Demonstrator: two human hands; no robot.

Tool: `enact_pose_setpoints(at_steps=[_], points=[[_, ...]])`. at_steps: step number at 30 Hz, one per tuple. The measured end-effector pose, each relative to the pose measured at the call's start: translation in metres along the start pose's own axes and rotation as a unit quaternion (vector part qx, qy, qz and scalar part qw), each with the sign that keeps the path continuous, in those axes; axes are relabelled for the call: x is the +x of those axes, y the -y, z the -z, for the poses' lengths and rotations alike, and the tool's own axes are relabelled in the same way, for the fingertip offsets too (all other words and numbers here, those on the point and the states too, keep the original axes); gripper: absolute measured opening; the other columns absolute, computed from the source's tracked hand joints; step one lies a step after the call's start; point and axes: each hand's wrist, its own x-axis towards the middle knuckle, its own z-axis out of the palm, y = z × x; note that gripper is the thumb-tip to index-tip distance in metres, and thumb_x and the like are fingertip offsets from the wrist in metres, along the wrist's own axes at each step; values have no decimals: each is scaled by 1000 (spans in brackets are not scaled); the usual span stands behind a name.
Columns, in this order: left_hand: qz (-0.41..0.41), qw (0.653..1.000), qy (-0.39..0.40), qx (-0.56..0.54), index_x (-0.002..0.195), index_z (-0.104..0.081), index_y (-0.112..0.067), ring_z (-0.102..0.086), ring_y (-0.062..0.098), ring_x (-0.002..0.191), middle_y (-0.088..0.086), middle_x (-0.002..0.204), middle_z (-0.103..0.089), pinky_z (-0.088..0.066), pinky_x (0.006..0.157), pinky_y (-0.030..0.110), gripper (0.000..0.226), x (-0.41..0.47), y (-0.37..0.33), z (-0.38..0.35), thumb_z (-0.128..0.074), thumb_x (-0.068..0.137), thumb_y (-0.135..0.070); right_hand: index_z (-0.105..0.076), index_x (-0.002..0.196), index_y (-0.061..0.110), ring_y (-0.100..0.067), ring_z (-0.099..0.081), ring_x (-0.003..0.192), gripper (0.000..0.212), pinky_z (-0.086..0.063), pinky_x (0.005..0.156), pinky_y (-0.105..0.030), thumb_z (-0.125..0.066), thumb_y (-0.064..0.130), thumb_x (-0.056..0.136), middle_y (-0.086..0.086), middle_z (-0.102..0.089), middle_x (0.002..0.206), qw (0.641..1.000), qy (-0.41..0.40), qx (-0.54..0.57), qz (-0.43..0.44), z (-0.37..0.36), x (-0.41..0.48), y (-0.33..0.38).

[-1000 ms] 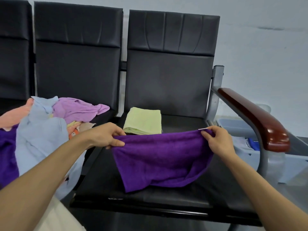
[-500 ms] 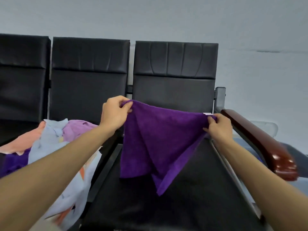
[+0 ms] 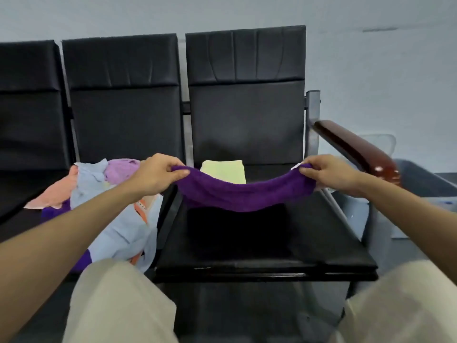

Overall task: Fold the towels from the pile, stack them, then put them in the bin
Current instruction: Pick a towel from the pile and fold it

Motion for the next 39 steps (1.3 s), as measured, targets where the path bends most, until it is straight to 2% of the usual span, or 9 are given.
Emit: enact_pose_setpoints(at_steps=[3,8,15,22,25,28,32,36,39], points=[[-8,988,155,0,81,-69,-21,-53,-7,56,-14,59,-60,-43,60,8,12,-18,12,-27,-65,92,-17,-64,95,5,-17,-64,69,14,-60,67,-35,-50,6,98,-11,-63,82,990,119,-13,-69,-18,-23,-30],[47,943,317,-83,95,-69,-9,-65,14,71,7,80,-67,-56,65,24,10,-10,29,-57,-59,94,-13,-64,99,10,-18,-69,70,16,-59,59,-33,-49,8,99,-6,-68,82,973,192,-18,-124,-31,-23,-64],[94,944,283,-141,102,-68,-7,-64,17,73,8,84,-68,-53,61,24,16,33,47,-78,-55,97,-16,-62,105,3,-15,-62,67,17,-54,48,-25,-46,6,100,-12,-64,84,984,84,80,-136,-40,21,-91],[132,971,176,-97,92,-65,-10,-52,10,37,6,59,-59,-32,39,20,12,81,74,-117,-55,97,-13,-61,106,4,-15,-59,62,14,-52,41,-25,-49,6,99,-12,-62,84,985,36,25,-169,-62,79,-127],[144,982,117,-43,98,-70,-5,-65,15,67,7,77,-68,-48,64,23,12,82,91,-145,-61,93,-13,-65,104,12,-16,-63,69,14,-48,39,-20,-56,8,95,-8,-68,95,983,14,-83,-166,-76,93,-145],[131,986,90,51,108,-67,-10,-61,22,100,7,102,-65,-42,84,26,19,82,96,-154,-62,93,-21,-68,108,15,-22,-66,87,19,-50,46,-17,-65,15,89,-7,-67,107,978,-17,-143,-149,-81,101,-146],[150,974,125,115,111,-57,-7,-59,23,99,6,105,-61,-45,84,32,35,83,92,-146,-64,90,-34,-64,116,11,-24,-60,112,35,-44,87,-24,-72,22,84,-8,-66,117,967,-24,-210,-145,-84,100,-140],[206,939,239,139,79,-60,-7,-54,17,64,6,75,-60,-42,58,26,45,74,90,-133,-67,83,-51,-58,107,18,-29,-59,105,46,-50,87,-37,-77,45,75,-5,-61,109,944,-25,-275,-184,-81,97,-135],[218,929,268,134,75,-62,-10,-55,16,70,3,77,-61,-40,63,25,40,66,87,-132,-75,78,-47,-62,91,13,-28,-61,92,54,-53,79,-37,-84,53,62,-8,-64,98,927,13,-293,-235,-81,96,-129]])
